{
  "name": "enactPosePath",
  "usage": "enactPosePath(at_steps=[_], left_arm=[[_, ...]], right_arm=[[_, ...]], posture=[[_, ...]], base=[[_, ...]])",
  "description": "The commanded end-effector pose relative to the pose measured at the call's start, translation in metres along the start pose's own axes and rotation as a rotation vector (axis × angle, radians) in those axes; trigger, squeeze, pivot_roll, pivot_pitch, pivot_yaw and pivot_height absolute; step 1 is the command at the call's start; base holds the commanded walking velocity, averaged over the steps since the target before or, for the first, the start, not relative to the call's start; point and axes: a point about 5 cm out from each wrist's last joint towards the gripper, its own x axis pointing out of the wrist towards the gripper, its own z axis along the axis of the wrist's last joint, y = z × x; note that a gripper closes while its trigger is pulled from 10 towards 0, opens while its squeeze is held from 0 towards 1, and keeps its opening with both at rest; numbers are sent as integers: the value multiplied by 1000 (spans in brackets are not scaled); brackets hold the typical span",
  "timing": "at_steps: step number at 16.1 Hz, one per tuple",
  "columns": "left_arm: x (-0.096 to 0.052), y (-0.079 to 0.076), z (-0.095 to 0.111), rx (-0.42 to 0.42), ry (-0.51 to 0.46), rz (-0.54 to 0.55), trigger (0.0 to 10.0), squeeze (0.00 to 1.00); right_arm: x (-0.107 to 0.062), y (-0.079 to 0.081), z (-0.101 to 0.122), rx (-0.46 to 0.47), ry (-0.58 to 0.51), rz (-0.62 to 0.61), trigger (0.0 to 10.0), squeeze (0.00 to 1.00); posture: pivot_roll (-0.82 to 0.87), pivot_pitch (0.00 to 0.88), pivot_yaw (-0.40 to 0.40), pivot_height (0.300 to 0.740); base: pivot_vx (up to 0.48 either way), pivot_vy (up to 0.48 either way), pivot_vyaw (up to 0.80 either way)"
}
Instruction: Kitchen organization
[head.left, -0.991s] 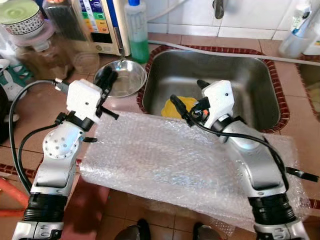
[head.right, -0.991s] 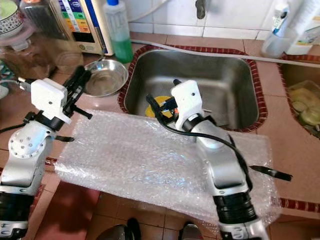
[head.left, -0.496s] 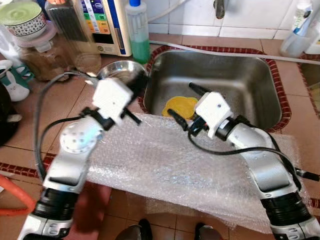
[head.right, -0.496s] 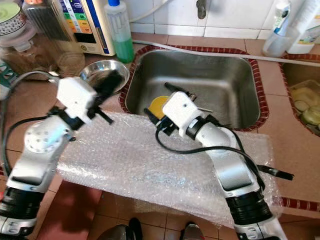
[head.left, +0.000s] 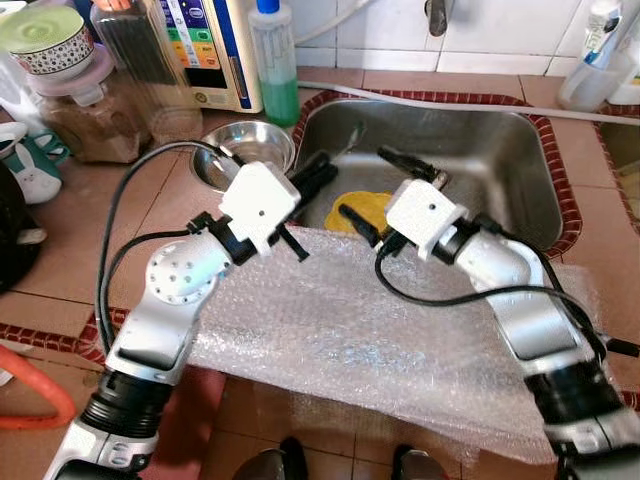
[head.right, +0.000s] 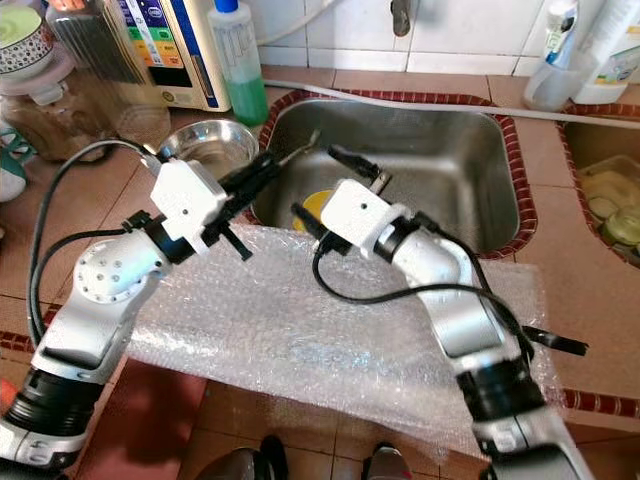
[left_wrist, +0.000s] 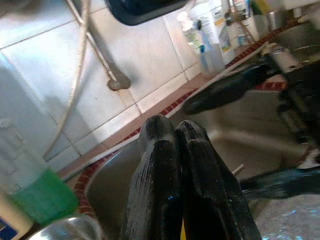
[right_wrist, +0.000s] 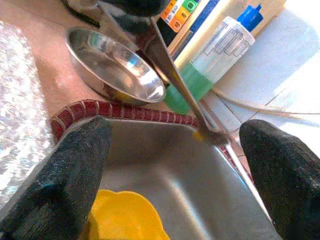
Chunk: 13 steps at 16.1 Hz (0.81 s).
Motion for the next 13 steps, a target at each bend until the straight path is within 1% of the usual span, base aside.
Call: enactPosePath(at_steps=[1, 2, 5, 7, 10, 11, 12, 13], left_arm=[[2, -2, 8, 21, -27, -25, 0, 0], [3, -7, 9, 21, -33, -40, 0, 0], [7, -14, 15, 1, -64, -69, 0, 0], [8, -20, 19, -18, -81, -98, 0, 0], [8, -31, 21, -38, -87, -124, 0, 0], [8, -34, 21, -48, -87, -131, 0, 0], [8, -36, 22, -52, -87, -135, 0, 0], [8, -37, 22, -53, -87, -136, 0, 0]], right_arm=[[3, 0, 2, -41, -14, 13, 10000, 0], [7, -1, 1, -43, -15, 19, 10000, 0], [16, 1, -9, -46, -2, 24, 10000, 0], [23, 1, -14, -66, 7, 28, 10000, 0], [32, 1, -19, -70, 17, 34, 10000, 0], [36, 3, -19, -90, 0, 58, 6745, 0], [37, 4, -18, -95, -9, 66, 2824, 0], [39, 5, -17, -92, -18, 72, 0, 0]], posture=[[-183, 224, 128, 740], [-184, 226, 129, 740], [-178, 231, 131, 740], [-175, 235, 129, 740], [-170, 237, 128, 740], [-163, 239, 127, 740], [-162, 239, 126, 740], [-162, 239, 126, 740]], base=[[0, 0, 0], [0, 0, 0], [0, 0, 0], [0, 0, 0], [0, 0, 0], [0, 0, 0], [0, 0, 0], [0, 0, 0]])
